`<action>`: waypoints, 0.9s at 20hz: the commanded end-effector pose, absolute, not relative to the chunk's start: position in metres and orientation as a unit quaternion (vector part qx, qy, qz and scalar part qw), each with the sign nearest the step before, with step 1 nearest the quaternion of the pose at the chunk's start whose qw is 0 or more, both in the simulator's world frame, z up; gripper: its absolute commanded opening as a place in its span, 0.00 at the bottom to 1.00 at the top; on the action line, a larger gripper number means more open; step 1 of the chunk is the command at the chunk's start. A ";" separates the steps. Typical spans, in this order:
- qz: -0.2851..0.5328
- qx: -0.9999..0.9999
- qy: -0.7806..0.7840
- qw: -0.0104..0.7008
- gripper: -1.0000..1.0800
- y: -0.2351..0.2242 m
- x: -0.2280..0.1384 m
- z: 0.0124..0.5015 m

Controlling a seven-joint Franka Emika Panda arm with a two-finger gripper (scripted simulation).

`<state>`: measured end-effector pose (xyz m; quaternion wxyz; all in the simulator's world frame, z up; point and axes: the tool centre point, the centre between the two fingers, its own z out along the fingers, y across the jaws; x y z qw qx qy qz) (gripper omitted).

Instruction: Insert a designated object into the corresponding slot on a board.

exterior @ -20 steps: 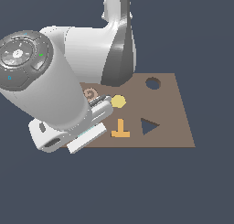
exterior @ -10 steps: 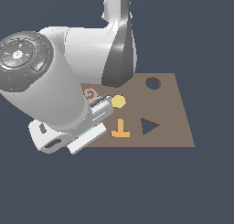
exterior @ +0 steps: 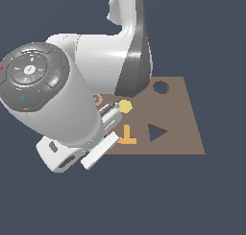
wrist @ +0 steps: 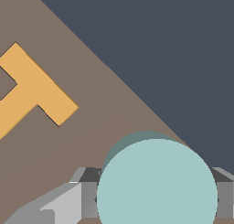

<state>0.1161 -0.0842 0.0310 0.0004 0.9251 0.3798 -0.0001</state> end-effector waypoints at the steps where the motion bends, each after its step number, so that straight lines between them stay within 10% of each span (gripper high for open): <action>1: 0.000 0.913 0.408 0.001 0.00 -0.077 0.123 0.032; 18: 0.000 0.758 0.653 0.001 0.00 0.008 0.156 0.034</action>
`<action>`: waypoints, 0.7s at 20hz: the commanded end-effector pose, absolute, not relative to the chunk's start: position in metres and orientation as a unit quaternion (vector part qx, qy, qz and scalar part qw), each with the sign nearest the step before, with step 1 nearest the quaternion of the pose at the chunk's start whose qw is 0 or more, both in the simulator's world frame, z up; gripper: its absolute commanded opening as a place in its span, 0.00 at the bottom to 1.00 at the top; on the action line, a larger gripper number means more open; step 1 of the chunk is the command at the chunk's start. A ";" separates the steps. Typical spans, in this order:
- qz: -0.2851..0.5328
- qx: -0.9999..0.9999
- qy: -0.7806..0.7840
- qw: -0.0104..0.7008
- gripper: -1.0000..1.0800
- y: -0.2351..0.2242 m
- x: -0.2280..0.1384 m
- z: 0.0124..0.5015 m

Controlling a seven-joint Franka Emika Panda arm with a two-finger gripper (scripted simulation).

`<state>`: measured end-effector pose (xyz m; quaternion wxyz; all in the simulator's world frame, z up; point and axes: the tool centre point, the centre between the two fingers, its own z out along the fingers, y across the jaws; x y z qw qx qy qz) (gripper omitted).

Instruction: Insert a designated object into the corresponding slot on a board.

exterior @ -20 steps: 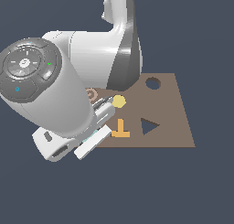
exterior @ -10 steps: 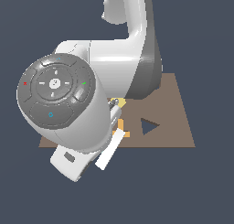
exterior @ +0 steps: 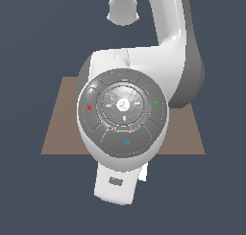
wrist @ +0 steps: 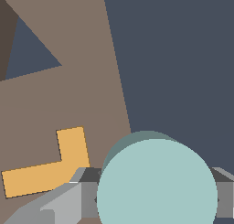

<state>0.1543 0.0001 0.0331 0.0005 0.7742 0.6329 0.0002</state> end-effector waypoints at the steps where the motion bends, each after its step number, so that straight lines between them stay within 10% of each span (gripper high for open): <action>1: 0.000 0.747 0.665 0.001 0.00 0.013 0.156 0.034; 14: 0.001 0.589 0.808 0.001 0.00 0.081 0.145 0.035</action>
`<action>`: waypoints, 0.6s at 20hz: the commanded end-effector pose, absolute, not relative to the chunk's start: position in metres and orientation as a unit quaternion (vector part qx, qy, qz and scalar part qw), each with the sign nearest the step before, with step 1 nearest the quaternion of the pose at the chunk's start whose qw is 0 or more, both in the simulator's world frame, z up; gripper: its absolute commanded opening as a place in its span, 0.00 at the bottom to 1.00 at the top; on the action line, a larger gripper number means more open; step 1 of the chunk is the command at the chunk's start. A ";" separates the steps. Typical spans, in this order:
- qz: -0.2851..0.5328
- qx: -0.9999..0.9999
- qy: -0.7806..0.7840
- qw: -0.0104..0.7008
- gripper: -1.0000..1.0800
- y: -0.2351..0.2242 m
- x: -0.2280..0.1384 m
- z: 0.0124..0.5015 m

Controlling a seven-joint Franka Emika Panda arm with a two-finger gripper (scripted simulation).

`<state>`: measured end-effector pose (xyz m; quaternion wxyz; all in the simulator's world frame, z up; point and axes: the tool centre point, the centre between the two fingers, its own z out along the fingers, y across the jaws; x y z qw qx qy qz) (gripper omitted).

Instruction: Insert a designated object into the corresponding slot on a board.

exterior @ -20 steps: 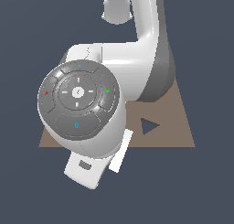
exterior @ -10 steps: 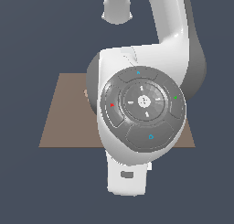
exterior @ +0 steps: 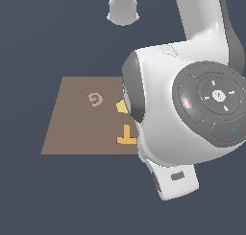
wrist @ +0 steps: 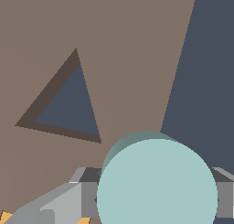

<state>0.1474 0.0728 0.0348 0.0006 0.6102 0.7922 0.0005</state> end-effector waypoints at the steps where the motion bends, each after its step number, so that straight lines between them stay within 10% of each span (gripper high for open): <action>1: 0.001 0.575 0.818 0.001 0.00 0.086 0.143 0.036; 12: 0.001 0.385 0.923 0.001 0.00 0.143 0.100 0.037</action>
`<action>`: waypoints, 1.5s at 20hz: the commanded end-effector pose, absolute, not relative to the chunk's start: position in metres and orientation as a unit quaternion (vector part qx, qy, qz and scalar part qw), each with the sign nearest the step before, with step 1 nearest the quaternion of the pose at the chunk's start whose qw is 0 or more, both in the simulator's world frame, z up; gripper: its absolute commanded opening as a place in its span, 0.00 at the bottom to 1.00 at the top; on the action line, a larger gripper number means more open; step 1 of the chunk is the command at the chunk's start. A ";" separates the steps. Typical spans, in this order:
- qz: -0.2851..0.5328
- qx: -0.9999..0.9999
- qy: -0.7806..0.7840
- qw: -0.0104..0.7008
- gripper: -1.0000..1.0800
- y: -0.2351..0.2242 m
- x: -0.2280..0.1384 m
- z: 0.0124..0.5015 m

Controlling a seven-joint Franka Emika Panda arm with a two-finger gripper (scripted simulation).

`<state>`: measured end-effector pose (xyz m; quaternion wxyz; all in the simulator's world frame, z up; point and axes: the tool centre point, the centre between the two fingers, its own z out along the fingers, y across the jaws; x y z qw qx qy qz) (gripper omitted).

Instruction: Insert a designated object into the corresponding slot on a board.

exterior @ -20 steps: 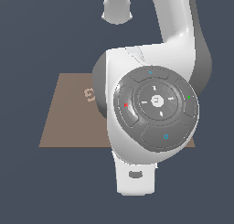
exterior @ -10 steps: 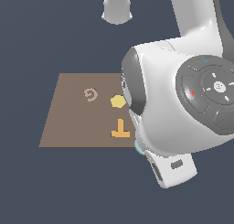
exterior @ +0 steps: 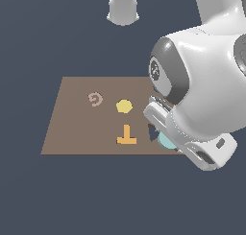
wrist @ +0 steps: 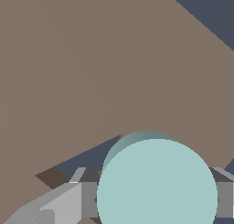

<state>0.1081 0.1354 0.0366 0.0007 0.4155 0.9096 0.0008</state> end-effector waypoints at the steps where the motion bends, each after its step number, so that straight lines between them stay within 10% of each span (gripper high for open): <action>1: 0.001 0.364 0.931 0.001 0.00 0.148 0.095 0.037; 30: 0.001 -0.202 0.979 0.000 0.00 0.159 -0.084 0.040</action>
